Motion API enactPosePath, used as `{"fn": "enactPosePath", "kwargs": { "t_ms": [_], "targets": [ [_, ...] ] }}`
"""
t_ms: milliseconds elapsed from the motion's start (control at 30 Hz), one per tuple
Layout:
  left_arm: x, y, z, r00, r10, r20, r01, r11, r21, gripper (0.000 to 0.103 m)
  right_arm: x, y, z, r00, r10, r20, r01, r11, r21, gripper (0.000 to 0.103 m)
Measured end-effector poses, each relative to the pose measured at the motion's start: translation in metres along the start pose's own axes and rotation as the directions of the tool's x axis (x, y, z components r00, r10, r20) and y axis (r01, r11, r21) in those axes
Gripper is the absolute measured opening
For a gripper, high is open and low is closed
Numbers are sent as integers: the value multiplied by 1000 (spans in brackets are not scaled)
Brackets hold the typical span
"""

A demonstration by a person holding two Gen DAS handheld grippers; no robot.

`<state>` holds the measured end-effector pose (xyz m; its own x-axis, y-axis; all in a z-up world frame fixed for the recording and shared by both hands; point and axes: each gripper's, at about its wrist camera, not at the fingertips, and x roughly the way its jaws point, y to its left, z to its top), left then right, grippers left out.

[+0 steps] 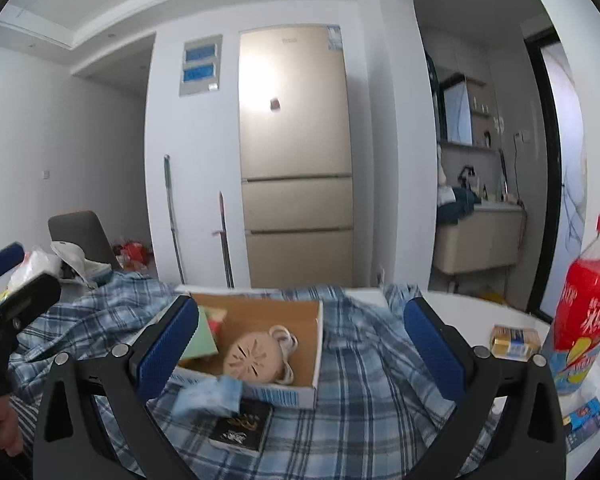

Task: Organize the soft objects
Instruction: 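Lift both tools away from the box back over the table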

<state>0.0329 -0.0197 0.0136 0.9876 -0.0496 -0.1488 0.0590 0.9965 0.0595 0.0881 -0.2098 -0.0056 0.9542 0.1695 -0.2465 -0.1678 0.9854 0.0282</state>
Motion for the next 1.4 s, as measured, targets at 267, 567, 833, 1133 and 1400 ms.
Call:
{"fn": "enactPosePath", "kwargs": {
  "t_ms": [267,567,833,1133,1400],
  "targets": [
    [26,16,-12,993,-1,-121,-10,996,-86,103,9,-1,-6,998,18,-59,-18,1000,0,102],
    [29,13,-15,991,-3,-131,-7,997,-75,103,13,0,-9,996,26,-87,-25,1000,10,102],
    [31,12,-15,990,-4,-141,-6,997,-73,103,13,1,-10,995,28,-94,-27,1000,10,102],
    [40,11,-18,980,-21,-196,7,998,-68,103,19,1,-11,989,38,-140,-36,999,16,102],
    [66,15,-30,942,-30,-334,3,997,-80,103,50,7,-27,927,62,-371,-66,998,2,101]
  ]
}}
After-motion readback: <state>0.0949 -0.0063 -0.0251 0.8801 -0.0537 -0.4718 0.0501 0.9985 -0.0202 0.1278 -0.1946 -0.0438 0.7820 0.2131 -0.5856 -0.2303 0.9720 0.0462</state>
